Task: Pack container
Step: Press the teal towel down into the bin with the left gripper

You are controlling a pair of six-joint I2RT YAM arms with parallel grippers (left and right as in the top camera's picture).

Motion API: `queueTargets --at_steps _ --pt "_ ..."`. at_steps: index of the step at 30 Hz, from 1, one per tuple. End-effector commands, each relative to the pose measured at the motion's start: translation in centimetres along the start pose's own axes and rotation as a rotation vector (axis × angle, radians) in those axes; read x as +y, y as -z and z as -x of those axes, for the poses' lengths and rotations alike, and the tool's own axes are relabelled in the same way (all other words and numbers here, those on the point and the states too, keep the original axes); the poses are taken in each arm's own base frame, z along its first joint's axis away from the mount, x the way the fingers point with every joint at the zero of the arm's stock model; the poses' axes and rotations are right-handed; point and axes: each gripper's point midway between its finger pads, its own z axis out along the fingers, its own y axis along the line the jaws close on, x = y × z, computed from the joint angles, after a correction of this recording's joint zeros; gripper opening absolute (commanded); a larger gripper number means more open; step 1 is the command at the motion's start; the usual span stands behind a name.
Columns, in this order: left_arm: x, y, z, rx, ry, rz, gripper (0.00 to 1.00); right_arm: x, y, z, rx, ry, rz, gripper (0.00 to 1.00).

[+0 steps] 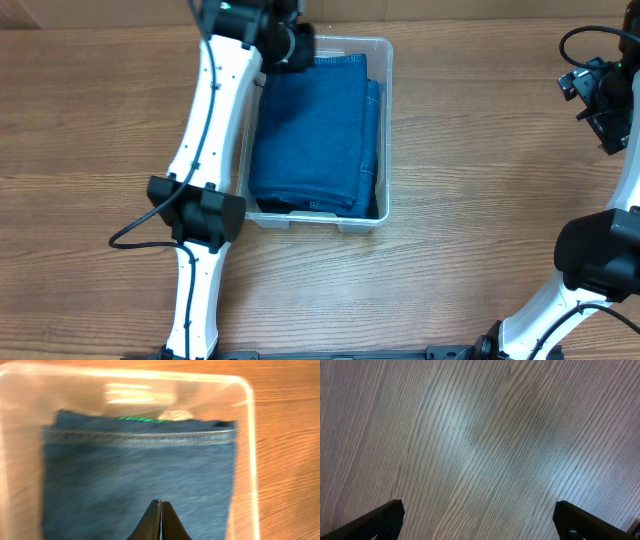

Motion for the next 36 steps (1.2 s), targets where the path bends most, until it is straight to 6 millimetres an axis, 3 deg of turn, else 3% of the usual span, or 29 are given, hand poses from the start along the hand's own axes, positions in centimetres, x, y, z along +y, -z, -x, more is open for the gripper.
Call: queueTargets --at_steps 1,7,12,15,17,19,23,26,28,30,32,36 --pt "-1.7 -2.6 0.2 -0.041 -0.020 0.040 0.04 -0.1 1.0 0.0 -0.020 -0.005 0.019 1.00" --pt "-1.6 -7.4 0.3 -0.079 0.024 0.047 0.04 -0.1 1.0 0.0 -0.021 -0.005 0.019 1.00" --pt "0.7 -11.9 -3.0 0.007 0.046 0.085 0.04 -0.1 1.0 0.0 -0.021 -0.005 0.019 1.00" --pt "1.5 -13.4 -4.3 0.033 0.050 0.096 0.04 -0.1 1.0 0.0 -0.020 -0.005 0.019 1.00" --pt "1.1 -12.6 -3.2 0.002 0.046 0.084 0.04 -0.1 1.0 0.0 -0.021 -0.005 0.019 1.00" --pt "0.0 -10.7 -1.1 -0.057 0.021 0.062 0.04 -0.1 1.0 0.0 -0.021 -0.005 0.019 1.00" --pt "-3.1 -2.9 3.2 -0.210 -0.026 0.013 0.04 -0.1 1.0 0.0 -0.021 -0.006 0.019 1.00" --pt "-4.8 2.7 4.3 -0.283 -0.048 -0.011 0.04 -0.1 1.0 0.0 -0.021 -0.005 0.019 1.00" --pt "-4.7 4.6 3.1 -0.261 -0.047 0.010 0.04 -0.1 1.0 0.0 -0.021 -0.005 0.019 1.00" --pt "-3.5 4.5 1.5 -0.195 -0.031 0.063 0.04 -0.1 1.0 0.0 -0.021 -0.005 0.019 1.00" --pt "-1.9 2.8 -0.9 -0.093 -0.015 0.121 0.04 -0.1 1.0 0.0 -0.021 -0.005 0.019 1.00" --pt "0.6 -2.8 -4.1 0.017 0.000 0.167 0.04 -0.1 1.0 0.0 -0.020 -0.005 0.019 1.00"
